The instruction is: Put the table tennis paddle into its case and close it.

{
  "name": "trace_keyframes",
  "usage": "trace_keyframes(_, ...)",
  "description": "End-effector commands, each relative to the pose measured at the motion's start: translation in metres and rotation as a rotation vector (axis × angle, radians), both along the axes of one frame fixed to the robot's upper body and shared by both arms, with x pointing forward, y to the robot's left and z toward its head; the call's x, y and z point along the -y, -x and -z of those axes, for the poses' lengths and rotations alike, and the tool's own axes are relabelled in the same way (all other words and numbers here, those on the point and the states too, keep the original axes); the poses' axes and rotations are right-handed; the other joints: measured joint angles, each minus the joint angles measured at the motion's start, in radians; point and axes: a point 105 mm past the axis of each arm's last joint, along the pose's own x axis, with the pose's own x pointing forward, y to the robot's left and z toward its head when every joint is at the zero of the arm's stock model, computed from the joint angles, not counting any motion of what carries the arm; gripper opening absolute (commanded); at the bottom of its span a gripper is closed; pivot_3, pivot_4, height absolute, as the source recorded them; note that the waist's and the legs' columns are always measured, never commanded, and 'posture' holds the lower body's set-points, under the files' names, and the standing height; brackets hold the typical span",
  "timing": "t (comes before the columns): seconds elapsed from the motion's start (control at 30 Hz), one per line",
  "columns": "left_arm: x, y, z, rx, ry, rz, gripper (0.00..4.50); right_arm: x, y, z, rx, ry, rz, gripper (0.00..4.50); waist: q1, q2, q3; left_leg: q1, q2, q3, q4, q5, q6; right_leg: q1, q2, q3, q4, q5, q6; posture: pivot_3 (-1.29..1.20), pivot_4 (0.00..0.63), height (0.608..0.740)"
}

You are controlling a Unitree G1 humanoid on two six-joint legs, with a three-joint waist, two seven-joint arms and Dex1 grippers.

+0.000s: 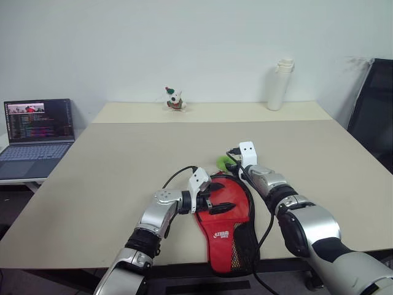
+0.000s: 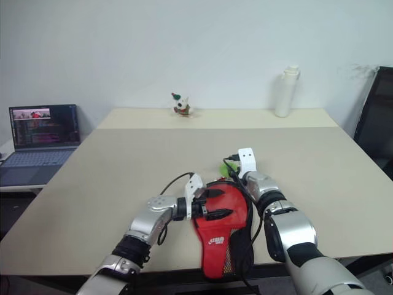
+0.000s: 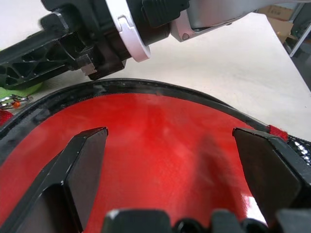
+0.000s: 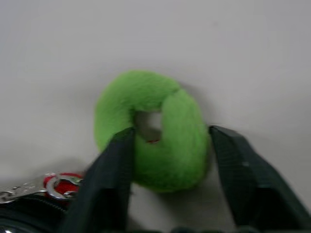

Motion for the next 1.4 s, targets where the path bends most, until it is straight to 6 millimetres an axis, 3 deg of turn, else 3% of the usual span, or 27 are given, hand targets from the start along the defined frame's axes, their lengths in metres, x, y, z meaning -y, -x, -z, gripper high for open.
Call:
trace_keyframes(0.03, 0.005, -0.001, 0.006, -0.006, -0.018, 0.005, 4.50, -0.005, -0.004, -0.016, 0.052, -0.004, -0.018, 0.95, 0.000, 0.000, 0.000, 0.000, 0.000, 0.000, 0.000, 0.000, 0.000, 0.000, 0.000, 0.000, 0.000, 0.000, 0.000, 0.00, 0.150, 0.740)
trace_keyframes(0.13, 0.006, -0.002, 0.011, -0.015, -0.030, 0.012, 4.50, -0.003, -0.005, -0.019, 0.062, 0.001, -0.015, 0.02, 0.000, 0.000, 0.000, 0.001, 0.000, 0.000, 0.000, 0.000, 0.000, 0.000, 0.000, 0.000, 0.000, 0.000, 0.000, 0.00, 0.150, 0.740)
trace_keyframes(0.43, 0.009, -0.002, 0.024, -0.060, -0.042, 0.020, 4.50, 0.034, -0.013, -0.041, 0.130, 0.007, 0.035, 0.02, 0.003, 0.001, -0.001, 0.001, -0.001, 0.001, 0.001, 0.000, 0.000, 0.002, 0.000, 0.000, 0.000, 0.000, 0.000, 0.00, 0.150, 0.740)
trace_keyframes(0.67, 0.014, 0.000, 0.026, -0.070, -0.039, 0.040, 4.50, 0.064, -0.006, -0.043, 0.144, -0.008, 0.025, 0.02, 0.008, 0.003, -0.002, 0.001, -0.002, 0.001, 0.001, 0.000, 0.000, 0.003, -0.001, -0.001, -0.001, 0.000, 0.001, 0.00, 0.150, 0.740)
trace_keyframes(0.8, 0.015, 0.000, 0.027, -0.073, -0.043, 0.048, 4.50, 0.089, 0.020, -0.042, 0.146, 0.011, 0.026, 0.02, 0.017, 0.004, -0.003, 0.000, -0.002, -0.001, 0.001, 0.000, 0.000, 0.002, -0.001, -0.001, -0.002, 0.000, 0.001, 0.00, 0.150, 0.740)
trace_keyframes(1.13, 0.013, 0.000, 0.029, -0.079, -0.049, 0.051, 4.50, 0.101, 0.093, -0.036, 0.056, -0.001, -0.015, 0.02, 0.018, 0.009, -0.007, 0.001, -0.002, -0.001, 0.001, 0.000, 0.000, 0.003, 0.000, -0.001, -0.002, -0.003, 0.007, 0.00, 0.150, 0.740)
trace_keyframes(1.4, 0.012, 0.000, 0.031, -0.083, -0.052, 0.053, 4.50, 0.116, 0.127, -0.024, -0.043, 0.001, -0.027, 0.02, 0.023, 0.009, -0.008, 0.000, -0.002, -0.001, 0.000, 0.000, 0.000, 0.003, 0.000, -0.001, -0.003, -0.004, 0.007, 0.00, 0.150, 0.740)
